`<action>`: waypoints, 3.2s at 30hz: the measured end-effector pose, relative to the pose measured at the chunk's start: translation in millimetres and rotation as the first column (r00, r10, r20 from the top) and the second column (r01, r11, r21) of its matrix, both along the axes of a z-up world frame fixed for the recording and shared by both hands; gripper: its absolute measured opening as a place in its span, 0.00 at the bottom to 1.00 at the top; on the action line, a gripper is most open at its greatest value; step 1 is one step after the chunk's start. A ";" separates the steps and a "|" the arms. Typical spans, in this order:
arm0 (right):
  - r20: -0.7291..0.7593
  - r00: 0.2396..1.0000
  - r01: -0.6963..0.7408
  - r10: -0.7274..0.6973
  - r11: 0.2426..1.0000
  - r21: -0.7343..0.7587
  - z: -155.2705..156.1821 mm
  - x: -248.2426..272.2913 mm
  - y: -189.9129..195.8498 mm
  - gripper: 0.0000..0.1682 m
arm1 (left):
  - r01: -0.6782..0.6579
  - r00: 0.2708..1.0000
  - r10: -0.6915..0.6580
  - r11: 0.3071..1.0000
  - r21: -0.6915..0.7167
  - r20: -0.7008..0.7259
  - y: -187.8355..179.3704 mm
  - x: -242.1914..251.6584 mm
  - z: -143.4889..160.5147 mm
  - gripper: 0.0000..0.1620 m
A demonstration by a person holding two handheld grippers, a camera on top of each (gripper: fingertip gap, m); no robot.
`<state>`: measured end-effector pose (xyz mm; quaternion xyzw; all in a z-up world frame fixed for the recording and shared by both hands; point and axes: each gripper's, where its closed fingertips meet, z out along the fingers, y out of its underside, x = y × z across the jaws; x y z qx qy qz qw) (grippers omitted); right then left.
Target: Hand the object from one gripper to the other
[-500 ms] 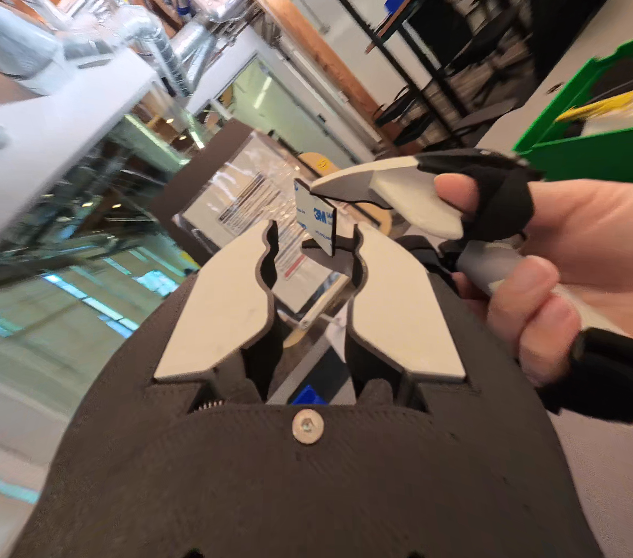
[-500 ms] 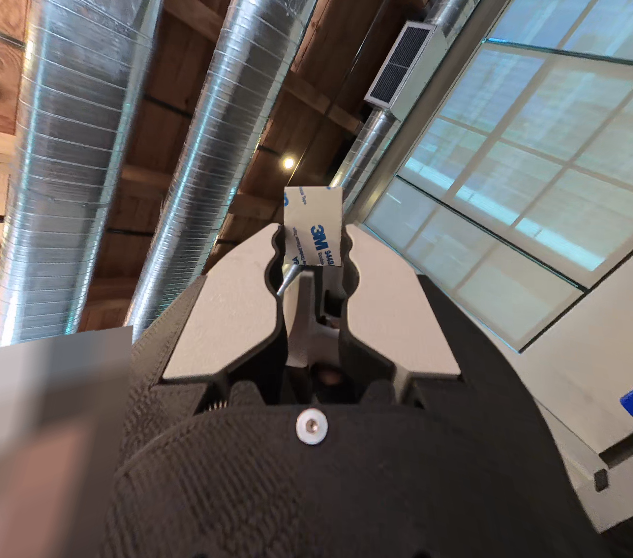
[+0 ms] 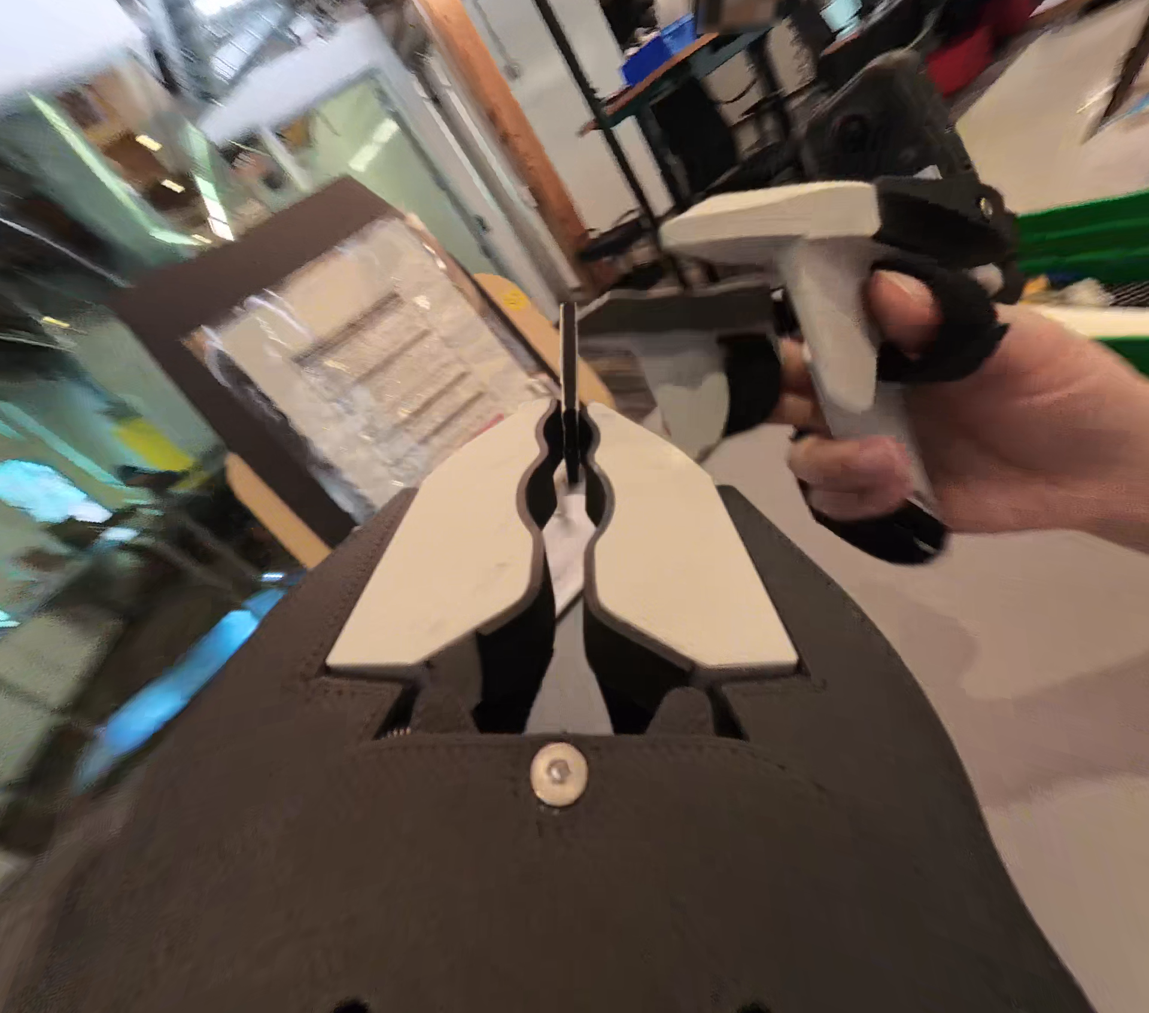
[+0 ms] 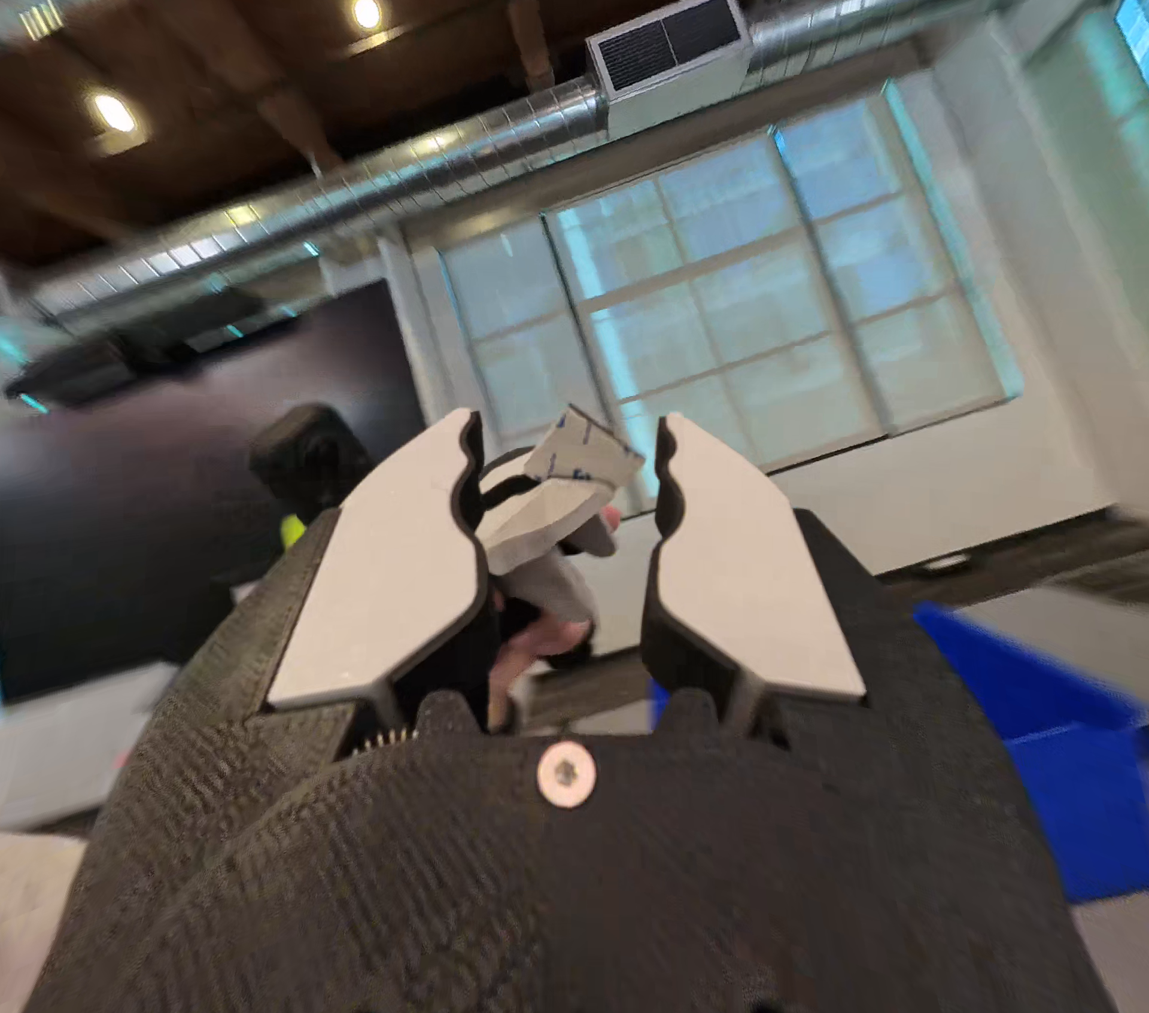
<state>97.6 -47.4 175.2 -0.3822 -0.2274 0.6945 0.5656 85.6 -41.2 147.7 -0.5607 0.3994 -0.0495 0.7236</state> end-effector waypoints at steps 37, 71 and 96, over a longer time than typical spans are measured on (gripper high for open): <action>-0.560 0.038 0.494 -0.827 -0.472 0.731 7.3 44.0 -17.8 0.03 | 0.560 0.717 -0.217 0.744 -0.363 0.663 -22.5 -18.1 26.1 0.31; 0.210 0.974 -0.022 -0.084 0.890 0.456 -3.0 7.9 -50.7 0.07 | 0.583 0.797 -0.529 0.799 -0.145 0.292 -56.7 36.1 10.8 0.03; -0.369 0.843 -0.485 0.391 0.850 -0.207 5.9 19.4 -3.0 0.03 | -0.162 0.942 0.272 0.881 0.444 -0.196 -17.5 38.3 6.8 0.37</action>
